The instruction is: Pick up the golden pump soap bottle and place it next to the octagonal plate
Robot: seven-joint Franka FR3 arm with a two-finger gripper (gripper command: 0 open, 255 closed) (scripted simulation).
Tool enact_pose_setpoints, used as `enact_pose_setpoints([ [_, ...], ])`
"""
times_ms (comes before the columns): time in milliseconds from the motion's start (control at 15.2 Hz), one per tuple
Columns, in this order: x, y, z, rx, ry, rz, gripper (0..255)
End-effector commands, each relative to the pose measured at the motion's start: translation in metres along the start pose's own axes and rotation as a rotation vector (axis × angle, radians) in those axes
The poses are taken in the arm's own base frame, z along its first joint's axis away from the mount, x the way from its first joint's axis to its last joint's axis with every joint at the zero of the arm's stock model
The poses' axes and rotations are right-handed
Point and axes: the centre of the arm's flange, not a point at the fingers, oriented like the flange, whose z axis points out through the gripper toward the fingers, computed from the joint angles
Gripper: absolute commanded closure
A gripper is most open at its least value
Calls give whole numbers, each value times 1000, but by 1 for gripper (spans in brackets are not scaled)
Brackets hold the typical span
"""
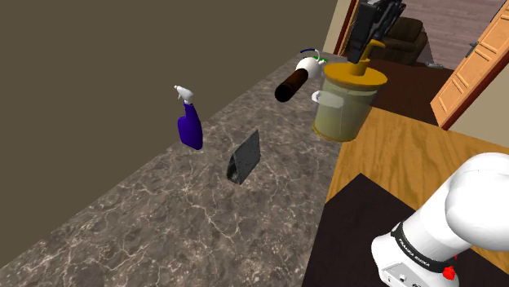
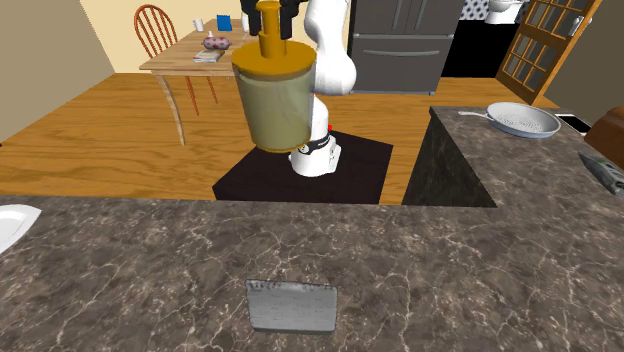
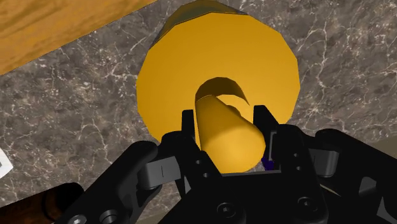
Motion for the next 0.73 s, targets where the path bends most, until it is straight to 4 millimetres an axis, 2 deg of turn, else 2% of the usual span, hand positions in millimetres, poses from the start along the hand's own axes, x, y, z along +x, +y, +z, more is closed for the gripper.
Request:
enact_pose_setpoints([
  [0,12,20,7,0,1,0,255],
  [660,82,122,54,0,1,0,255],
])
